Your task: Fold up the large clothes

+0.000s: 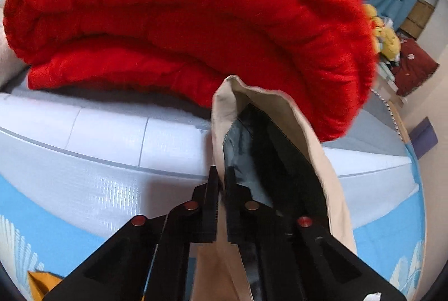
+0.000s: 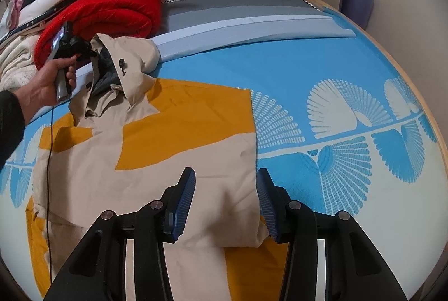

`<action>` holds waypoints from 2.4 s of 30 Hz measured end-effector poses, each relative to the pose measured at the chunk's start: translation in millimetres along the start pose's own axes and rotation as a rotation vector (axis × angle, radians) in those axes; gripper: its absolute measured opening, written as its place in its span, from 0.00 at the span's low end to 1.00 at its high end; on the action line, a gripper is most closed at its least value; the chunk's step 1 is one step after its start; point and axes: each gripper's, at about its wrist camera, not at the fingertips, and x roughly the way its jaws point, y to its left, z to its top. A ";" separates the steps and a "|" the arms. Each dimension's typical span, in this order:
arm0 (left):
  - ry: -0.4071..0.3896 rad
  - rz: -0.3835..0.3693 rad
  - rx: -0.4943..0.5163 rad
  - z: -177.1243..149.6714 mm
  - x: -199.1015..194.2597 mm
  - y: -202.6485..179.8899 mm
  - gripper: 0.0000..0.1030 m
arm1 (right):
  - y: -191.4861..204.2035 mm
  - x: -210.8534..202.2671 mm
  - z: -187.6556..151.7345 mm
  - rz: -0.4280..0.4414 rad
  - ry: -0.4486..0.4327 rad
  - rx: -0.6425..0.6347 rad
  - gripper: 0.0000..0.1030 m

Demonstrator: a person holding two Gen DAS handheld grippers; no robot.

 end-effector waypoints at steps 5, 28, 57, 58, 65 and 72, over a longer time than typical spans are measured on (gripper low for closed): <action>-0.078 -0.110 0.218 -43.1 -92.1 -46.3 0.00 | -6.4 -0.4 2.9 0.029 0.012 0.047 0.37; 0.201 0.030 0.147 -313.4 -293.3 27.6 0.10 | 42.2 -64.5 3.0 0.398 -0.101 0.117 0.40; 0.283 -0.052 -0.124 -281.9 -266.6 92.2 0.10 | 96.7 15.2 18.0 0.616 0.014 0.313 0.01; 0.293 -0.057 -0.118 -284.5 -264.1 89.4 0.10 | 81.5 13.2 6.0 0.585 0.034 0.338 0.01; 0.395 -0.120 -0.113 -310.1 -240.1 71.3 0.24 | 30.4 44.1 -54.1 0.381 0.178 0.409 0.11; 0.429 -0.198 -0.180 -316.6 -221.3 63.4 0.36 | 68.3 48.7 -24.4 0.427 0.121 0.223 0.57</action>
